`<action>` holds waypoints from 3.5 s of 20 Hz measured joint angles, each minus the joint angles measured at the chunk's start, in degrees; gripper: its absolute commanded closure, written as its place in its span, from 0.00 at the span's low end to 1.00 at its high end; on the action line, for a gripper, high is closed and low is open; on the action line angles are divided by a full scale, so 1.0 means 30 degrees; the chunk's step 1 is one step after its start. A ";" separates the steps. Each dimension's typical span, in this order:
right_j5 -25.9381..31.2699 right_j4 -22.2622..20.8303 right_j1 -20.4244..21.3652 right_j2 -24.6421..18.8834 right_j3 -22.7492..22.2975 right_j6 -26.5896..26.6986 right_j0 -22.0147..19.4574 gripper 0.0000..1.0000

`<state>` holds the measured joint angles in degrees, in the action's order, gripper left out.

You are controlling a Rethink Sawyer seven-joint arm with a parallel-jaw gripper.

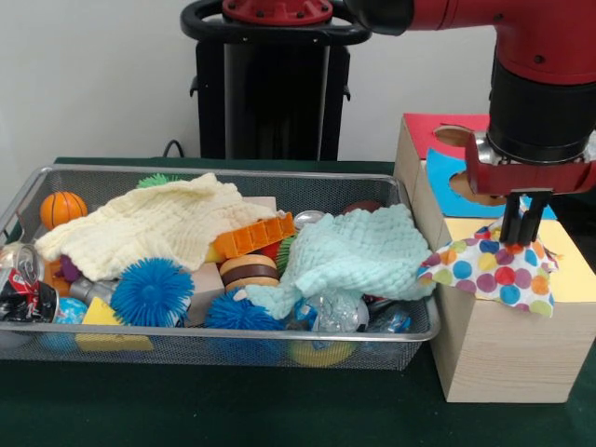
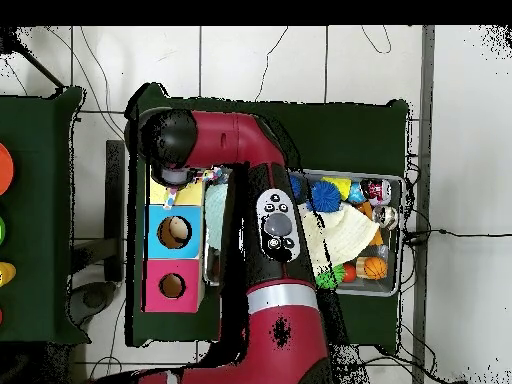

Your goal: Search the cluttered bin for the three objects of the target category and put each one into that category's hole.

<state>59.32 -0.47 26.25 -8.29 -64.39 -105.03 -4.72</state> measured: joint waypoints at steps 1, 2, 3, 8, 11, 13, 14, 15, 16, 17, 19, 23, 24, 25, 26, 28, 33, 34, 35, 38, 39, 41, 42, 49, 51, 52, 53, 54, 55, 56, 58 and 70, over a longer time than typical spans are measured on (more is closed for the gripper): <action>0.0000 -0.0016 -0.0061 0.0000 0.0000 0.0000 0.0000 1.00; 0.0000 -0.0020 -0.0083 0.0000 0.0003 0.0000 0.0000 1.00; 0.0000 -0.0028 -0.0112 0.0000 0.0000 0.0000 0.0000 1.00; -0.0004 -0.0063 -0.0185 0.0000 0.0003 0.0000 0.0000 1.00; -0.0004 -0.0090 -0.0218 0.0000 0.0006 0.0000 0.0000 1.00; -0.0004 -0.0114 -0.0273 -0.0002 0.0013 0.0000 0.0000 1.00; -0.0004 -0.0126 -0.0301 -0.0003 0.0017 0.0000 0.0000 1.00; -0.0004 -0.0133 -0.0322 0.0000 0.0019 0.0000 0.0000 1.00; -0.0004 -0.0145 -0.0375 -0.0003 0.0033 0.0000 0.0000 1.00; -0.0004 -0.0153 -0.0417 0.0000 0.0053 0.0000 0.0000 1.00; -0.0004 -0.0173 -0.0509 -0.0003 0.0100 0.0000 0.0000 1.00; -0.0174 -0.0212 -0.0650 -0.0003 0.0166 0.0000 0.0000 1.00; -0.0293 -0.0224 -0.0680 -0.0003 0.0166 0.0000 0.0000 1.00; -0.0360 -0.0232 -0.0696 -0.0003 0.0166 0.0000 0.0000 1.00; -0.0402 -0.0239 -0.0707 -0.0003 0.0166 0.0000 0.0000 1.00; -0.0523 -0.0267 -0.0735 -0.0003 0.0163 0.0000 0.0000 1.00; -0.0867 -0.0279 -0.0798 -0.0003 0.0163 0.0000 0.0004 1.00; -0.0946 -0.0283 -0.0805 -0.0003 0.0163 0.0000 0.0008 1.00; -0.1061 -0.0283 -0.0817 -0.0003 0.0163 0.0000 0.0014 1.00; -0.1362 -0.0287 -0.0845 0.0000 0.0158 0.0000 0.0035 1.00; -0.1402 -0.0283 -0.0849 0.0000 0.0158 0.0000 0.0037 1.00; -0.1552 -0.0279 -0.0845 0.0003 0.0130 0.0000 0.0051 1.00; -0.1613 -0.0279 -0.0831 0.0003 0.0100 0.0000 0.0057 1.00; -0.1904 -0.0279 -0.0762 0.0003 -0.0055 0.0000 0.0067 1.00; -0.1967 -0.0279 -0.0739 0.0003 -0.0105 0.0000 0.0067 1.00; -0.2003 -0.0279 -0.0729 0.0003 -0.0127 0.0000 0.0067 1.00; -0.2042 -0.0279 -0.0717 0.0003 -0.0149 0.0000 0.0067 1.00; -0.2094 -0.0279 -0.0705 0.0003 -0.0183 0.0000 0.0067 1.00; -0.2137 -0.0279 -0.0690 0.0003 -0.0216 0.0000 0.0067 1.00; -0.2209 -0.0279 -0.0662 0.0003 -0.0271 0.0000 0.0067 1.00; -0.2541 -0.0298 -0.0548 0.0003 -0.0506 0.0000 0.0065 1.00; -0.4295 -0.0388 -0.0002 0.0006 -0.1673 0.0000 0.0059 1.00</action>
<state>46.44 -1.63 26.25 -8.28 -69.41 -105.03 -4.54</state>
